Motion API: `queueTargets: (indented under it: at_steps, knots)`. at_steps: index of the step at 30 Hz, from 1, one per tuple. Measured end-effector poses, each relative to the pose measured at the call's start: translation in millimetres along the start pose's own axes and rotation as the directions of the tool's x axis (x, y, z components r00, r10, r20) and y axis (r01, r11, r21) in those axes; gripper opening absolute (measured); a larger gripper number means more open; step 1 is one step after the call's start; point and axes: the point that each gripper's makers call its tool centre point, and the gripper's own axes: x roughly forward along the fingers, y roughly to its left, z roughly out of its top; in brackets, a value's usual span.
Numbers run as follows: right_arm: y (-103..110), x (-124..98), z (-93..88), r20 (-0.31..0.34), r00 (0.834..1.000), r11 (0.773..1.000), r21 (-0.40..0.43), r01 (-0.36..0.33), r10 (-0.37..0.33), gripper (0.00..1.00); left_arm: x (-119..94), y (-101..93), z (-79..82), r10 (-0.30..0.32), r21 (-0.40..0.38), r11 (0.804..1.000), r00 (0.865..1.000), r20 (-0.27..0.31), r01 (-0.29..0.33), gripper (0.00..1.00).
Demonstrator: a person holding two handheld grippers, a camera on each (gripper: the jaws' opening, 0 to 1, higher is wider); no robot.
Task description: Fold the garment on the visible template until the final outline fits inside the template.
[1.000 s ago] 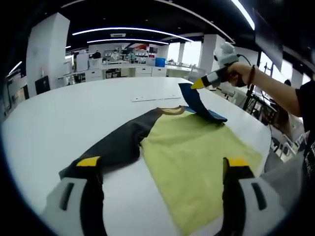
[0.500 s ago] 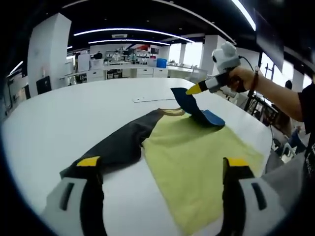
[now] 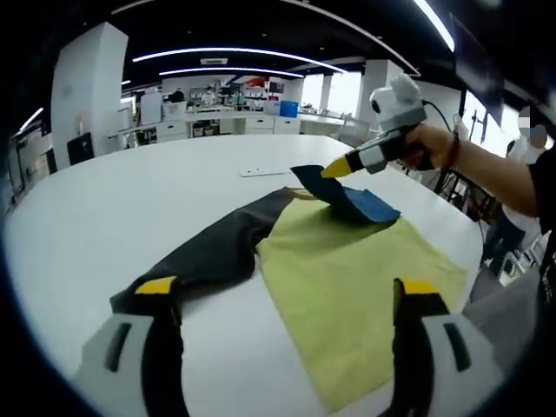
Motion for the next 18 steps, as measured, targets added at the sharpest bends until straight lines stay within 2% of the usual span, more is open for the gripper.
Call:
queueTargets:
  at_steps: [10, 15, 18]
  knots:
    - [18.2, 27.2, -23.7, -0.026, 0.999, 1.000, 0.012, -0.024, 0.025, 0.00, -2.1, 5.3, -2.4, 0.008, 0.003, 1.000, 1.000, 0.006, -0.008, 0.99]
    - [28.4, 36.4, -31.7, -0.040, 0.998, 0.999, 0.004, -0.039, 0.039, 0.00, -2.1, 4.9, -6.1, 0.012, -0.005, 1.000, 1.000, 0.004, -0.012, 0.99]
    - [30.5, 42.1, -33.8, -0.039, 0.999, 0.999, 0.026, -0.034, 0.035, 0.00, -1.9, 3.2, -7.3, 0.011, -0.007, 1.000, 1.000, 0.001, -0.011, 0.99]
